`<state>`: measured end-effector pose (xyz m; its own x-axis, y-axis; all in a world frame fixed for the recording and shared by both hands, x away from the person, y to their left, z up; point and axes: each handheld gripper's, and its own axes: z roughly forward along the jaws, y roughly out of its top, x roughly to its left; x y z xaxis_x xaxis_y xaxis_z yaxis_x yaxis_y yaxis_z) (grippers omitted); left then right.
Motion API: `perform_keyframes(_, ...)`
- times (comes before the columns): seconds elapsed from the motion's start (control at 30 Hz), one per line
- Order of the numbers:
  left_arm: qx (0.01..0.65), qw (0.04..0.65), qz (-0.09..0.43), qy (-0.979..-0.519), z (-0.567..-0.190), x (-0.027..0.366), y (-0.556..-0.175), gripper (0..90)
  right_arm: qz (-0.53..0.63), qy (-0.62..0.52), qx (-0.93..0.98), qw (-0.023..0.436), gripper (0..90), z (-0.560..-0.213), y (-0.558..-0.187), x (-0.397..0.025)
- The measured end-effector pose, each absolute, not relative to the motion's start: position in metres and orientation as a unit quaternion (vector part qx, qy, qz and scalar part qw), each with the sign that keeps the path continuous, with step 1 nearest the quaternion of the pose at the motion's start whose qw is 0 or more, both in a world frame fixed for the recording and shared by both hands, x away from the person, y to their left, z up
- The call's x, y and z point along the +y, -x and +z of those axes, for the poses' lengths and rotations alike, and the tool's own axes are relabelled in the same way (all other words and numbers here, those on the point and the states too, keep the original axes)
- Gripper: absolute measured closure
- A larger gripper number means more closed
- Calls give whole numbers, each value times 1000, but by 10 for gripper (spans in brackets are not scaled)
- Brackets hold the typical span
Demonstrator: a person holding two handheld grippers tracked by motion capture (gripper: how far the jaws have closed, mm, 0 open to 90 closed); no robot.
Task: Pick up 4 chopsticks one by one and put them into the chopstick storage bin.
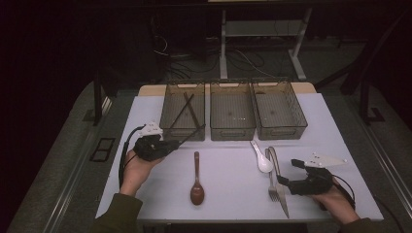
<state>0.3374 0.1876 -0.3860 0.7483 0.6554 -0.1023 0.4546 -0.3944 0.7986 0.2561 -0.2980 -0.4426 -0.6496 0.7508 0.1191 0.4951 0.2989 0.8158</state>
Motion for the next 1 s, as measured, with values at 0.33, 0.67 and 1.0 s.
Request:
perform_keyframes(0.33,350,438,128,-818,-374,186,-350,848,443,-396,791,145,142,-442,-256,-299)
perform_keyframes(0.67,369,441,139,-806,-362,182,-371,848,443,-398,790,146,142,-443,-256,-300)
perform_keyframes(1.0,387,431,152,-801,-354,176,-392,848,444,-398,789,146,142,-442,-257,-300)
